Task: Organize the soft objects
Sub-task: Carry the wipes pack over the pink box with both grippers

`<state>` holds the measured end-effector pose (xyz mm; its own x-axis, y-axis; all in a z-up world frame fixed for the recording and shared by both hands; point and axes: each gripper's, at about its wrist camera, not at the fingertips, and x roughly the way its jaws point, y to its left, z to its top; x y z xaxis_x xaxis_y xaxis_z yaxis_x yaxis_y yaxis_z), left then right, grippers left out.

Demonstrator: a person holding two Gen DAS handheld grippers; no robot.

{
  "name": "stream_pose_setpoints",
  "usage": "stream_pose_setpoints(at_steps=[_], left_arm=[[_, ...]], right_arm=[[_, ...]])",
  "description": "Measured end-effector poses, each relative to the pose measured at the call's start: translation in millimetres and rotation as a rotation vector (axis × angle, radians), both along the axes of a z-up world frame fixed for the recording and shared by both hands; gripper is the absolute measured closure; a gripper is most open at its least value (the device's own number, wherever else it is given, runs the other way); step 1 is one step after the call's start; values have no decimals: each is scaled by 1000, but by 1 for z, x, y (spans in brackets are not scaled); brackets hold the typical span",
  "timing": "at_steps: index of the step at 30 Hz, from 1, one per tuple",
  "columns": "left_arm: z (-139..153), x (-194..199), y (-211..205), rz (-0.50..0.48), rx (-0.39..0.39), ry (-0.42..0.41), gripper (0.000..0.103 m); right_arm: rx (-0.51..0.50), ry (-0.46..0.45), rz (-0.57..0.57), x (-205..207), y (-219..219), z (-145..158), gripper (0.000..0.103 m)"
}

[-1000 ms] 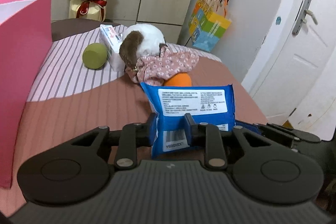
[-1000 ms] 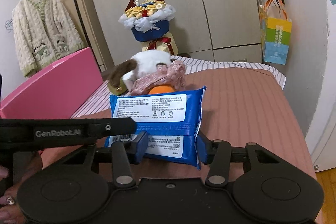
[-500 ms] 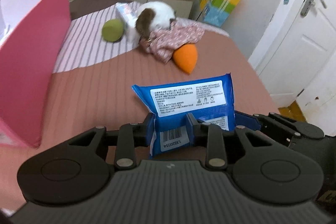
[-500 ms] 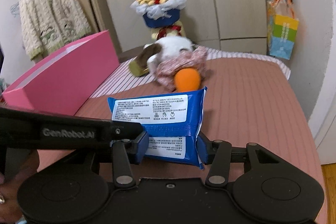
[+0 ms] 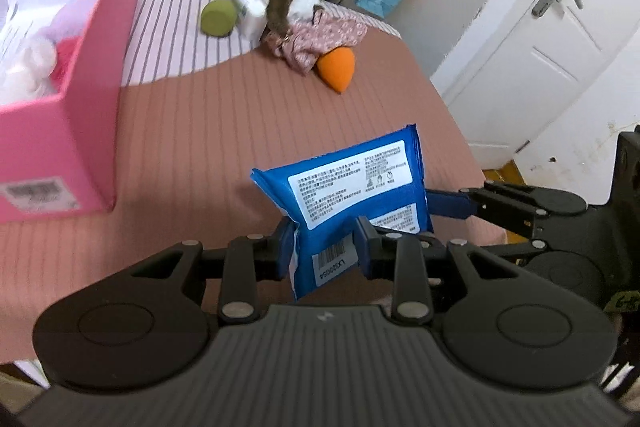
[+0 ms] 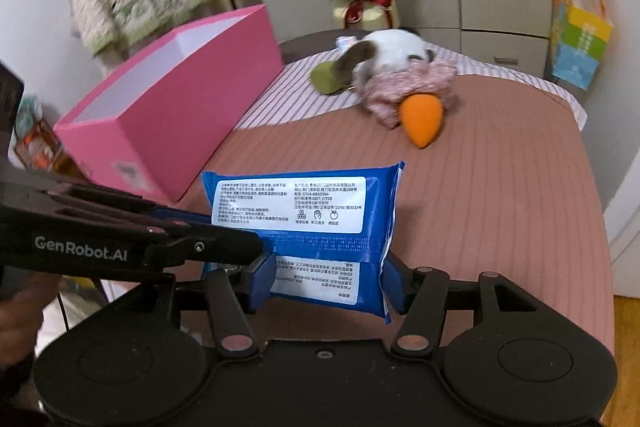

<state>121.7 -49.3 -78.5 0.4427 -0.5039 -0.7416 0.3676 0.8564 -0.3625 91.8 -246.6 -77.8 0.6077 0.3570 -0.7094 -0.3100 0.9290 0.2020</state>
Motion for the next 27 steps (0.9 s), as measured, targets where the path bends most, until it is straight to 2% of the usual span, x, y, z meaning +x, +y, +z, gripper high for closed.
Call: stream_pose_setpoints(at_steps=[6, 17, 27], left_arm=[[8, -10, 36, -19, -85, 46, 73], [29, -44, 88, -3, -83, 76, 73], [64, -76, 146, 53, -85, 56, 73]], right_arm=[[1, 61, 43, -4, 18, 15, 37], [-46, 102, 193, -16, 66, 48, 37], [-50, 77, 345, -32, 118, 83, 37]])
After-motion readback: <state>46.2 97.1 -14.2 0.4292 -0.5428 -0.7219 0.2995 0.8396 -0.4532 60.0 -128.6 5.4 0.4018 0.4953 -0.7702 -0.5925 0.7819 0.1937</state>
